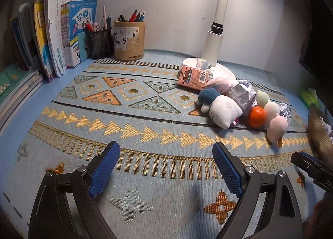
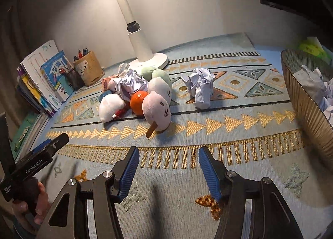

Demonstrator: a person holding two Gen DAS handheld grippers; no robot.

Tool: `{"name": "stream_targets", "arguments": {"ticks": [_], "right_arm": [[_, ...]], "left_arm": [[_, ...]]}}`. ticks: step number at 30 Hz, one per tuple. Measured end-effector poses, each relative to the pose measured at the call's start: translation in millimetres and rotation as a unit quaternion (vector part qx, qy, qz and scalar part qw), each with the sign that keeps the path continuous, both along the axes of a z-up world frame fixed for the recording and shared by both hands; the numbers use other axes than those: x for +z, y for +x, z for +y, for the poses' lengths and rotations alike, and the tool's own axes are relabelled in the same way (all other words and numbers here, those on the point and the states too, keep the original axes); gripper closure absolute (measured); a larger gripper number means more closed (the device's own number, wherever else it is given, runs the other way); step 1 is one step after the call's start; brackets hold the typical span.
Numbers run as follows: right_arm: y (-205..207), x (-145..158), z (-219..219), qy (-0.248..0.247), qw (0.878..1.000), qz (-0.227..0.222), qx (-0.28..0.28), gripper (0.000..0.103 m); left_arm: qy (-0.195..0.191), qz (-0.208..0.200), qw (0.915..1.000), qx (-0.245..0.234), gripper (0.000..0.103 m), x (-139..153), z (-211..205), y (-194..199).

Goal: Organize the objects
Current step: 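Grasp the white plush toy with the left gripper while the right grasps the stacked plush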

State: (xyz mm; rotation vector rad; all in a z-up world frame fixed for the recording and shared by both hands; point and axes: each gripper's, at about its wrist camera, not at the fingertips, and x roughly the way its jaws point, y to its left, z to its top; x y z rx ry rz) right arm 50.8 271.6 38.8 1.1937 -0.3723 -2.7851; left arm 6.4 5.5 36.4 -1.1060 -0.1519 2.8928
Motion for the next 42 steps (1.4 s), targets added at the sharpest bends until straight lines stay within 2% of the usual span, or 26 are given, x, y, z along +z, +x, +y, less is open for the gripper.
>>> {"name": "stream_targets", "arguments": {"ticks": [5, 7, 9, 10, 12, 15, 17, 19, 20, 22, 23, 24, 25, 26, 28, 30, 33, 36, 38, 40, 42], "right_arm": [[-3.4, -0.9, 1.8, -0.015, 1.0, -0.011, 0.005, 0.045], [-6.7, -0.5, 1.5, -0.023, 0.999, -0.028, 0.003, 0.045], [-14.8, 2.2, -5.5, -0.034, 0.998, -0.052, 0.019, 0.045], [-21.0, 4.9, -10.8, -0.026, 0.997, -0.062, 0.024, 0.045], [-33.2, 11.5, -17.3, -0.015, 0.998, -0.06, 0.026, 0.045], [-55.5, 17.3, -15.3, -0.002, 0.999, -0.048, 0.015, 0.045], [-70.8, 15.0, -11.2, -0.014, 0.999, -0.047, 0.017, 0.045], [-84.2, 10.7, -10.0, -0.027, 0.998, -0.048, 0.02, 0.045], [-89.7, 8.6, -10.4, -0.024, 0.998, -0.05, 0.016, 0.048], [-96.7, 5.1, -11.0, -0.025, 0.998, -0.052, 0.017, 0.07], [-97.7, 3.6, -10.4, -0.025, 0.998, -0.051, 0.015, 0.071], [-96.5, 3.2, -9.1, -0.03, 0.998, -0.045, 0.014, 0.071], [-94.6, 2.9, -7.1, -0.036, 0.998, -0.043, 0.012, 0.071], [-92.1, 2.6, -4.6, -0.049, 0.998, -0.042, 0.012, 0.071], [-83.1, 3.2, 2.6, -0.089, 0.995, -0.041, 0.013, 0.071], [-67.4, 8.1, 9.3, -0.134, 0.99, -0.036, 0.016, 0.071], [-33.0, 16.4, 18.6, -0.198, 0.98, -0.027, 0.013, 0.071], [4.4, 10.5, 34.6, -0.284, 0.958, -0.033, -0.026, 0.071], [25.9, 0.5, 42.9, -0.333, 0.941, -0.043, -0.052, 0.071], [38.5, -2.5, 43.4, -0.323, 0.943, -0.049, -0.065, 0.071], [44.5, -6.3, 41.4, -0.31, 0.946, -0.062, -0.066, 0.071]], "left_arm": [[-0.015, -0.013, 0.9997, -0.012, 0.013, -1.5, 7.1, -3.0], [-0.058, -0.023, 0.998, -0.011, 0.013, 0.1, 19.4, -7.2], [-0.113, -0.009, 0.9933, -0.025, 0.013, 8.3, 39.1, -9.9], [-0.123, 0.002, 0.9915, -0.042, 0.013, 12.9, 48.4, -12.7], [-0.101, -0.001, 0.992, -0.077, 0.013, 18.0, 58.9, -27.4], [-0.045, -0.051, 0.9921, -0.105, 0.014, 10.6, 64.7, -64.2], [-0.006, -0.07, 0.9901, -0.121, 0.014, 5.5, 66.2, -81.0], [0.005, -0.073, 0.9898, -0.122, 0.014, 2.2, 69.7, -91.7], [0.002, -0.072, 0.9897, -0.124, 0.014, 0.5, 73.6, -94.2], [-0.017, -0.067, 0.989, -0.131, 0.014, -2.7, 82.4, -97.0], [-0.028, -0.062, 0.9887, -0.133, 0.017, -4.5, 86.2, -97.5], [-0.039, -0.062, 0.9882, -0.134, 0.028, -6.8, 89.0, -99.1], [-0.04, -0.07, 0.9873, -0.137, 0.034, -10.2, 89.9, -102.2], [-0.025, -0.078, 0.9862, -0.144, 0.045, -12.9, 89.3, -104.2], [-0.012, -0.073, 0.9871, -0.142, 0.048, -12.1, 84.3, -102.2], [-0.005, -0.074, 0.9858, -0.15, 0.051, -8.2, 76.1, -93.3], [0.037, -0.059, 0.9806, -0.183, 0.051, 7.2, 58.7, -61.8], [0.049, -0.055, 0.9718, -0.224, 0.051, 20.1, 42.9, -22.6], [0.05, -0.061, 0.9601, -0.268, 0.051, 23.1, 36.1, 1.6], [0.039, -0.069, 0.9496, -0.303, 0.05, 20.4, 32.8, 19.7], [0.012, -0.072, 0.944, -0.322, 0.048, 14.9, 33.9, 32.0]]}}
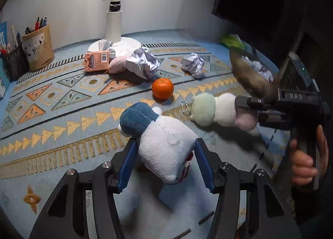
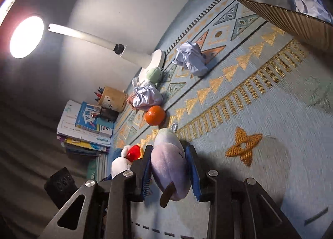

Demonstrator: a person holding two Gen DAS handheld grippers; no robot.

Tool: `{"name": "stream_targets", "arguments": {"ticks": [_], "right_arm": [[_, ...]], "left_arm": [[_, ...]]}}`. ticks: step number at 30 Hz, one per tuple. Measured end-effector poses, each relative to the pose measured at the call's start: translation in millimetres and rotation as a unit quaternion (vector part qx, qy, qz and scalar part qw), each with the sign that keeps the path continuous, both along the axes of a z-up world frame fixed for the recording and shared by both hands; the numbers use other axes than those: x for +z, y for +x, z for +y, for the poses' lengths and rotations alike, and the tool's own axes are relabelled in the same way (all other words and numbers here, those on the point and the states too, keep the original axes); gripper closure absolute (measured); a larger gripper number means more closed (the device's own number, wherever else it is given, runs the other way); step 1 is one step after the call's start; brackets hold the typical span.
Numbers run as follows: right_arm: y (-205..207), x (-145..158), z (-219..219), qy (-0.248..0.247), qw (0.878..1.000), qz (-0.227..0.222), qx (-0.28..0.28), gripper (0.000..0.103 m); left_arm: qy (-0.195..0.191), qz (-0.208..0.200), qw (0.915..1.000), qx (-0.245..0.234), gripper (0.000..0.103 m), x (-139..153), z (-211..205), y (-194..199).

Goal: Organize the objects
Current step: 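Grasp the white plush toy with the left gripper while the right grasps the stacked plush, then carry both plush toys to the glass bowl and open both grippers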

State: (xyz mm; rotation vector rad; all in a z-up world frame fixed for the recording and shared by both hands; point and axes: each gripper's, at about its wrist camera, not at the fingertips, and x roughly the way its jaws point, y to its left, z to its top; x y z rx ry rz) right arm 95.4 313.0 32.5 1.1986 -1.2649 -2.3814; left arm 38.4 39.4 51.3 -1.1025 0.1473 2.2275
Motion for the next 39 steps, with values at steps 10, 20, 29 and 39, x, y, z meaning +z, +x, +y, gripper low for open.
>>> {"name": "stream_targets", "arguments": {"ticks": [10, 20, 29, 39], "right_arm": [[28.3, 7.5, -8.9, 0.18, 0.981, -0.036, 0.06, 0.052], [-3.0, 9.3, -50.1, 0.353, 0.913, -0.004, 0.206, 0.023], [-14.3, 2.7, -72.1, 0.387, 0.893, 0.01, 0.229, 0.045], [7.4, 18.1, -68.9, 0.333, 0.923, 0.042, 0.187, 0.054]], "left_arm": [[0.014, -0.051, 0.9978, 0.039, 0.018, -17.6, -36.0, 12.5], [0.077, -0.079, 0.9685, 0.224, 0.012, -28.7, -15.8, 7.3], [-0.026, -0.011, 0.9637, 0.265, 0.046, -33.9, 18.1, 6.0], [0.045, 0.028, 0.9801, 0.192, 0.049, -10.4, 24.5, 26.8]]}}
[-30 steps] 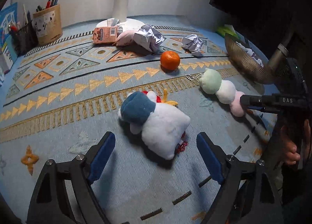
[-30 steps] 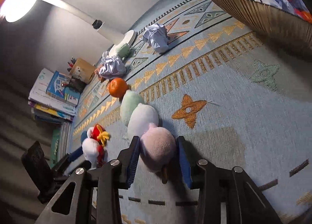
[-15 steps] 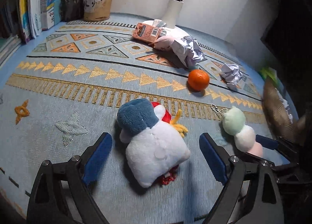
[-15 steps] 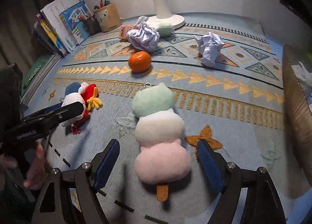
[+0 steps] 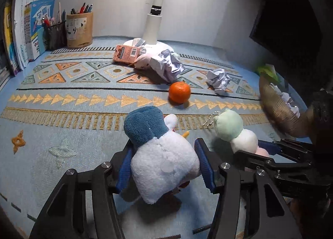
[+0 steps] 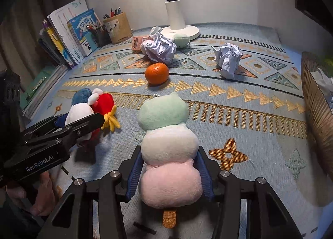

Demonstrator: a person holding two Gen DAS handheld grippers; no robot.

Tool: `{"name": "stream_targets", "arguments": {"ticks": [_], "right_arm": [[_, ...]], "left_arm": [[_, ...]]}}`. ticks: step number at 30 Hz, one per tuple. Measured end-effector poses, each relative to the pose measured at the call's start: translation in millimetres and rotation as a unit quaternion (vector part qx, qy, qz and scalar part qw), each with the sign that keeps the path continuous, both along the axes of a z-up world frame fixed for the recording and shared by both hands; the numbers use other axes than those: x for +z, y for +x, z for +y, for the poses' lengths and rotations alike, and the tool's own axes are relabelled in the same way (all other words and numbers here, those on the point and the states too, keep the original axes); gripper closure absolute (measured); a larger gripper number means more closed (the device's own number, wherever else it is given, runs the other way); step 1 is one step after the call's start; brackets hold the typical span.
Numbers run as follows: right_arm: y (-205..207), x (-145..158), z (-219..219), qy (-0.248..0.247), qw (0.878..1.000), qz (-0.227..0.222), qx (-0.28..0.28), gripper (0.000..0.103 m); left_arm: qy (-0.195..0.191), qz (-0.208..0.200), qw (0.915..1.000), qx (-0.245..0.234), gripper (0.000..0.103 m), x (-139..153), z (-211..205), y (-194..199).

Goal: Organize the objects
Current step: 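Carry both plush toys to the glass bowl and open both grippers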

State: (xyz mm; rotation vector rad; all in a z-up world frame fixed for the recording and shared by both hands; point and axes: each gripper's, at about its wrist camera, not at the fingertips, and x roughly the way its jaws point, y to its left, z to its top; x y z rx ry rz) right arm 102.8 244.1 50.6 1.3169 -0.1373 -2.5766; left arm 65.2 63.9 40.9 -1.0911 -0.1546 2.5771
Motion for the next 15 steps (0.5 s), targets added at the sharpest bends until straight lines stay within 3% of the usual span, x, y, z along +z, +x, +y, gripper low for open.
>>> {"name": "stream_targets", "arguments": {"ticks": [6, 15], "right_arm": [[17.8, 36.5, 23.5, -0.028, 0.998, 0.041, -0.03, 0.054], [41.0, 75.7, 59.0, -0.049, 0.993, 0.084, -0.07, 0.054]], "left_arm": [[-0.016, 0.022, 0.9996, -0.005, 0.049, 16.8, 14.4, 8.2], [-0.008, 0.042, 0.9989, -0.019, 0.049, 29.3, 31.1, 20.3]]}}
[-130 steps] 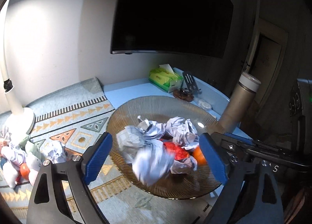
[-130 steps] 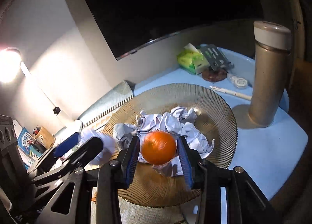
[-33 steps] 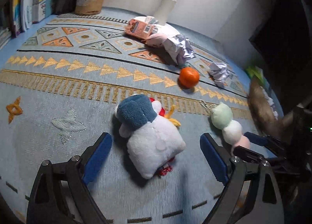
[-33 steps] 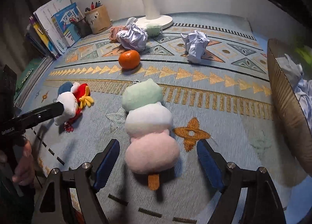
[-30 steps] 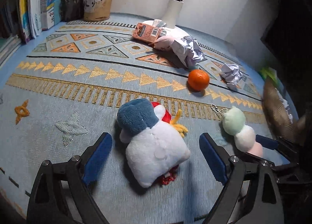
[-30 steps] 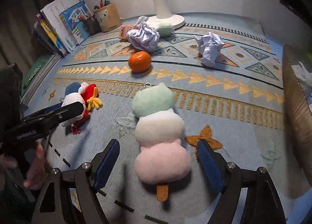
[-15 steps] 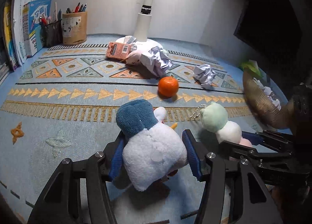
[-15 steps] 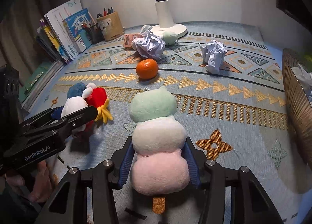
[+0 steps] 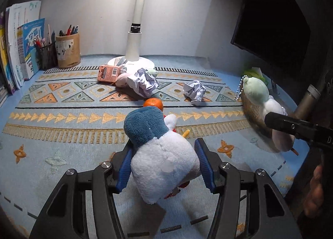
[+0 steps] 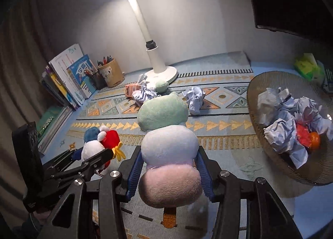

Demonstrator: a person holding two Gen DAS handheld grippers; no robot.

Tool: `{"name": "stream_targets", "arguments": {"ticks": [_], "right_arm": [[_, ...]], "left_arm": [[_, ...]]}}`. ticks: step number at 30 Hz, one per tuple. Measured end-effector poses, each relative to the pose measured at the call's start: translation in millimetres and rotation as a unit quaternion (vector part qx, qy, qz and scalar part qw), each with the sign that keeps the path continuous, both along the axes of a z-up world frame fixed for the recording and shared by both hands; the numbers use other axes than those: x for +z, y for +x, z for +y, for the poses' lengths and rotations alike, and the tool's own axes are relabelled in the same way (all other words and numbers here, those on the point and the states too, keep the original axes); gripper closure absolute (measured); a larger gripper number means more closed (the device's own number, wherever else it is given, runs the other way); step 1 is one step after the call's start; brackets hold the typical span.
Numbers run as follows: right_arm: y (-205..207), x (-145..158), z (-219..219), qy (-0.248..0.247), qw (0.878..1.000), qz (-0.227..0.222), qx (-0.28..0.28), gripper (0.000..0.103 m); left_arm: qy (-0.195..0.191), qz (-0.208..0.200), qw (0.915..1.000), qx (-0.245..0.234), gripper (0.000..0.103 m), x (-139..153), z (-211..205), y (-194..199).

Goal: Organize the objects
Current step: 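Carry both plush toys to the glass bowl and open both grippers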

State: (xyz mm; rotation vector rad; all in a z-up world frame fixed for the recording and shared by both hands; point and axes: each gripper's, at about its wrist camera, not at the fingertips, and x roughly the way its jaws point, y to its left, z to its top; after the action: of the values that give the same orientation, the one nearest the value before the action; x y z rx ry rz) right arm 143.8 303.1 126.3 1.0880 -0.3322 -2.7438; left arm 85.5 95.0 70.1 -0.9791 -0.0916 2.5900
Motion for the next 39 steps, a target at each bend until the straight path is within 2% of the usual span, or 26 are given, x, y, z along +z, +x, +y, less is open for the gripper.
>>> {"name": "stream_targets", "arguments": {"ticks": [5, 8, 11, 14, 18, 23, 25, 26, 27, 28, 29, 30, 33, 36, 39], "right_arm": [[12.8, 21.6, 28.4, -0.021, 0.999, 0.029, -0.033, 0.054], [24.4, 40.9, 56.1, -0.028, 0.995, 0.057, -0.078, 0.054], [37.8, 61.5, 89.8, -0.015, 0.985, 0.09, -0.144, 0.054], [47.6, 74.4, 127.6, -0.009, 0.971, 0.11, -0.21, 0.054], [44.0, 67.7, 174.1, -0.004, 0.956, 0.092, -0.278, 0.054], [26.3, 40.0, 211.8, -0.029, 0.949, 0.04, -0.312, 0.054], [21.9, 28.8, 220.8, -0.039, 0.947, 0.022, -0.318, 0.053], [19.5, 23.9, 223.8, -0.045, 0.948, 0.015, -0.316, 0.052], [17.6, 19.9, 226.3, -0.05, 0.948, 0.008, -0.314, 0.046], [16.9, 16.7, 228.1, -0.05, 0.947, 0.002, -0.316, 0.032], [17.9, 14.9, 228.4, -0.046, 0.946, 0.001, -0.321, 0.028], [20.3, 13.9, 228.3, -0.041, 0.944, 0.003, -0.327, 0.026], [28.3, 12.6, 227.9, -0.05, 0.945, 0.008, -0.324, 0.026], [34.3, 16.6, 219.6, -0.057, 0.947, 0.015, -0.317, 0.026], [32.9, 23.8, 199.5, -0.058, 0.955, 0.028, -0.29, 0.026]], "left_arm": [[0.001, 0.015, 0.9997, -0.017, 0.049, 17.0, 17.2, 5.4], [0.003, 0.037, 0.9982, -0.048, 0.049, 39.9, 41.0, 3.0], [0.016, 0.058, 0.9938, -0.093, 0.049, 67.6, 76.8, -4.6], [0.041, 0.057, 0.9871, -0.144, 0.049, 86.2, 119.4, -16.2], [0.046, 0.053, 0.9792, -0.19, 0.049, 88.4, 178.7, -36.9], [0.051, 0.018, 0.9717, -0.23, 0.049, 67.6, 232.7, -65.0], [0.057, 0.008, 0.9662, -0.251, 0.049, 60.6, 248.0, -68.5], [0.056, 0.003, 0.9618, -0.268, 0.045, 57.2, 255.2, -69.0], [0.056, -0.001, 0.9573, -0.283, 0.039, 54.3, 261.1, -67.9], [0.056, -0.005, 0.9553, -0.29, 0.032, 50.9, 264.3, -68.6], [0.057, -0.004, 0.9557, -0.289, 0.021, 49.2, 265.5, -68.4], [0.058, -0.001, 0.9562, -0.287, 0.019, 48.5, 264.6, -66.4], [0.055, -0.002, 0.9572, -0.284, 0.019, 49.9, 255.6, -62.9], [0.06, -0.005, 0.963, -0.263, 0.019, 53.7, 235.1, -62.0], [0.067, 0.007, 0.9694, -0.236, 0.019, 62.5, 201.6, -54.7]]}}
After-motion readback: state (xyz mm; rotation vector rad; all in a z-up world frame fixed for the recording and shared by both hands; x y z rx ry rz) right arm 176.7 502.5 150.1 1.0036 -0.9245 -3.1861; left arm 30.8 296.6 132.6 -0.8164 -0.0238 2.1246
